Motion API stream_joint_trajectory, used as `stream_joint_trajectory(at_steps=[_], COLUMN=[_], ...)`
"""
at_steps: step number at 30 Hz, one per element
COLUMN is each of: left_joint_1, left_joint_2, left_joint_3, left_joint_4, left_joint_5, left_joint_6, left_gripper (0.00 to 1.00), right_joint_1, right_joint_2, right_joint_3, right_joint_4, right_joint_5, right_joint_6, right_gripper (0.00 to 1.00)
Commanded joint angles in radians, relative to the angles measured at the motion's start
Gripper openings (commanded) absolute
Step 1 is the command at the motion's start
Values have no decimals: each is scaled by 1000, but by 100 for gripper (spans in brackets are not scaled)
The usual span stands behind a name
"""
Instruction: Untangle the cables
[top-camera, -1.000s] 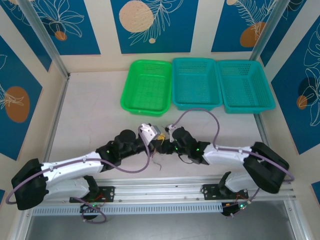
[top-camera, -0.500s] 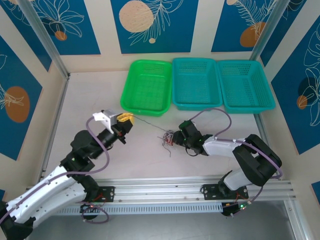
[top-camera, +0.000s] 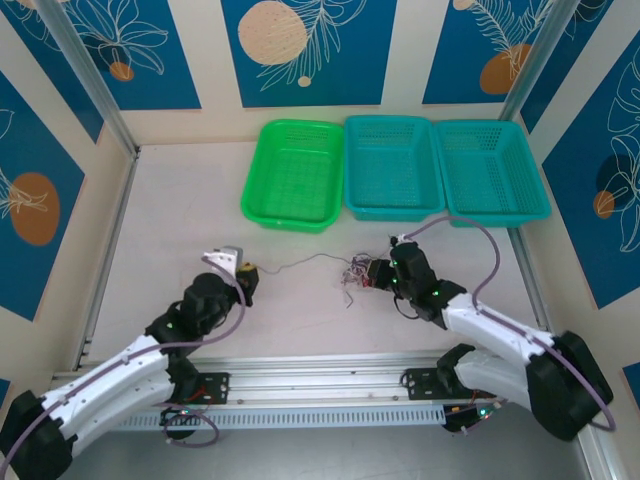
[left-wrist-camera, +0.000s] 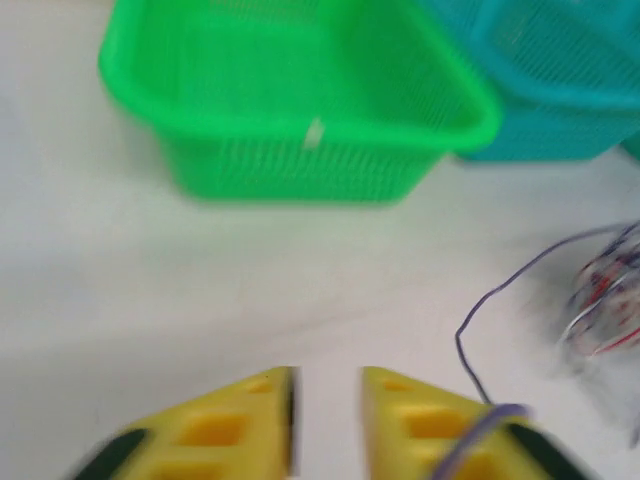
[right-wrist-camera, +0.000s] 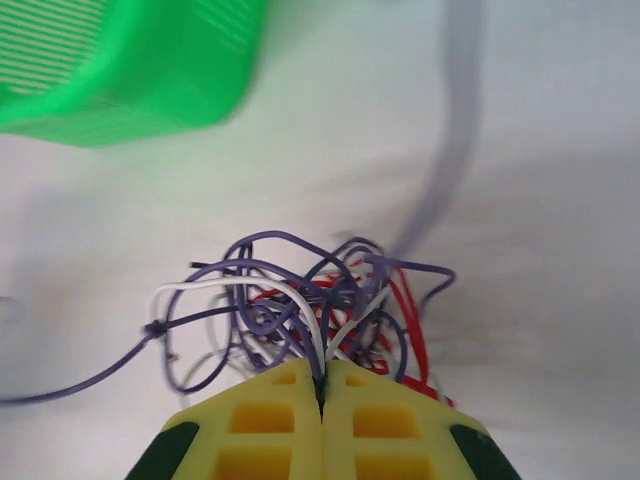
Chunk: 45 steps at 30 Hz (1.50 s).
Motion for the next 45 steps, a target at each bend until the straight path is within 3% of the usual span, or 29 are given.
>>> stream_joint_trajectory(at_steps=[1,5,9,13,16,20,22,27,34,37,41,43,45], left_joint_1=[10,9,9,10,9,-4,-30,-163,-189,-198,-211,-216,-223], left_joint_2=[45,48,20,-16,-27,23,85,292,554,629,692,701,689], left_joint_3=[-39,-15,30,24,19,56,90,214,330,355,362,364,363], left_joint_4=[70,73,59,97,128,188,223,255,386,420,461,476,485], left_joint_5=[-8,-5,16,104,191,472,550,463,437,479,499,510,508], left_joint_6=[-1,92,225,327,367,451,491,707,836,838,809,790,759], left_gripper=[42,57,87,100,100,100,100,100,100,95,74,47,10], right_joint_1=[-5,-11,-12,-24,-76,-83,-81,-67,-29,-21,-16,-14,-16], right_joint_2=[-105,-173,-166,-163,-169,-175,-171,-165,-164,-166,-163,-159,-150], right_joint_3=[9,32,49,70,95,107,116,135,148,150,146,144,143], right_joint_4=[-70,-130,-150,-203,-251,-212,-204,-203,-226,-236,-222,-214,-224], right_joint_5=[-51,-55,-77,19,12,-114,-163,-227,-234,-219,-210,-200,-156], right_joint_6=[-157,-222,-236,-178,-150,-228,-249,-272,-272,-260,-238,-230,-210], right_gripper=[0,0,0,0,0,0,0,0,0,0,0,0,0])
